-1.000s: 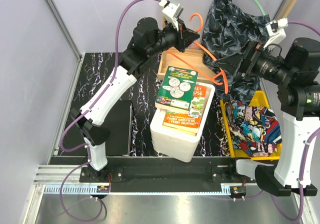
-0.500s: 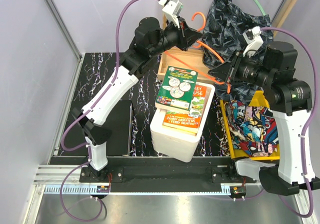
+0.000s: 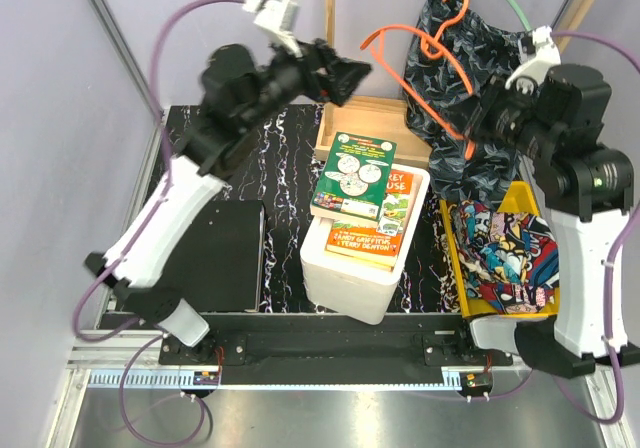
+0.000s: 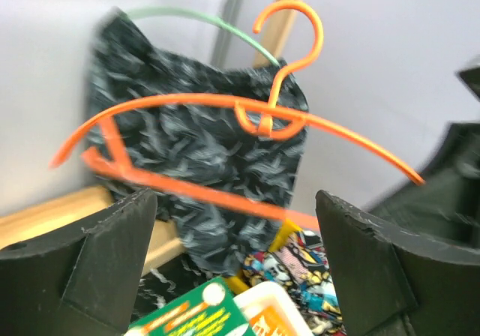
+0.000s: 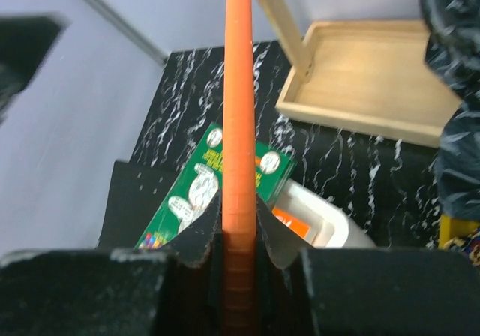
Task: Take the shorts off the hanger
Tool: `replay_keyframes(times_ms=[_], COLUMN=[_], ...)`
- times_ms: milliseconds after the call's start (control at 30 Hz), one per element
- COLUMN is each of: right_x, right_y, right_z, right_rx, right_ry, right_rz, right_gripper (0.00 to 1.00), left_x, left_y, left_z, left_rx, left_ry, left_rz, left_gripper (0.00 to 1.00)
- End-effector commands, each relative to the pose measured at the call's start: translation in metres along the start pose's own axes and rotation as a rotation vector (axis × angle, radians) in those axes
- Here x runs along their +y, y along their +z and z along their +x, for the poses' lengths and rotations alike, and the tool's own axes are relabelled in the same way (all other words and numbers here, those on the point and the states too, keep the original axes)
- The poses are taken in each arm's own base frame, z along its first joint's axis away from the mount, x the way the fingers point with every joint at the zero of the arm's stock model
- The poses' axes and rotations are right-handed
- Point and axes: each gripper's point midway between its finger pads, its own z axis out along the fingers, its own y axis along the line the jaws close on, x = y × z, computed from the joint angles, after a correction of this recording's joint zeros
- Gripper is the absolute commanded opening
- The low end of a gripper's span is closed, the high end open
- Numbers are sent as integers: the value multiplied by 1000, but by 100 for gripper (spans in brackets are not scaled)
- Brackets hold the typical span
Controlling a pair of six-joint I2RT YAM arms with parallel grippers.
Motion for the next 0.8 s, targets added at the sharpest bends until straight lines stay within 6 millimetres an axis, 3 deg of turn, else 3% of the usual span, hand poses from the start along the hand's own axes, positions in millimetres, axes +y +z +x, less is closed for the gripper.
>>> replay_keyframes(times_ms=[0,67,100,167,233,267,333,367,433,633,767], right_x=[-12,-17,-18,-21,-22,-22,-27,-22,-22,-25,-24], right_y=[26,40,45,61,69,79,100,96,108,141,164], right_z=[-48,-64,-68,-81,-90,-97,-96,-106,-110,-103,-95], right_rx=[-134,-162,-167,-179,-197,-209,-187,-219,-224,-192,-158], right_ry=[-39,-61,-69,-92,-100,-103,-94,-96,-96,-71,-59], right_rz=[84,115,118,131,141,138,138,126,120,84,36], right_gripper=[0,0,0,0,0,0,0,0,0,0,0], left_x=[-3,-9,0,-2,11,8,17,16,23,34,30], left_y=[-62,-91,-96,-124,-138,-154,-167,-180,-195,-214,-217], left_z=[-43,-48,-28,-27,-2,-5,14,12,20,31,20], left_rx=[-105,-120,-78,-75,-12,-26,25,15,25,69,64], left_ry=[85,97,100,110,119,122,120,123,119,132,143], left_rz=[-54,-59,-81,-100,-148,-154,-191,-199,-244,-312,-313], left_gripper=[91,91,91,91,91,91,91,91,91,91,90])
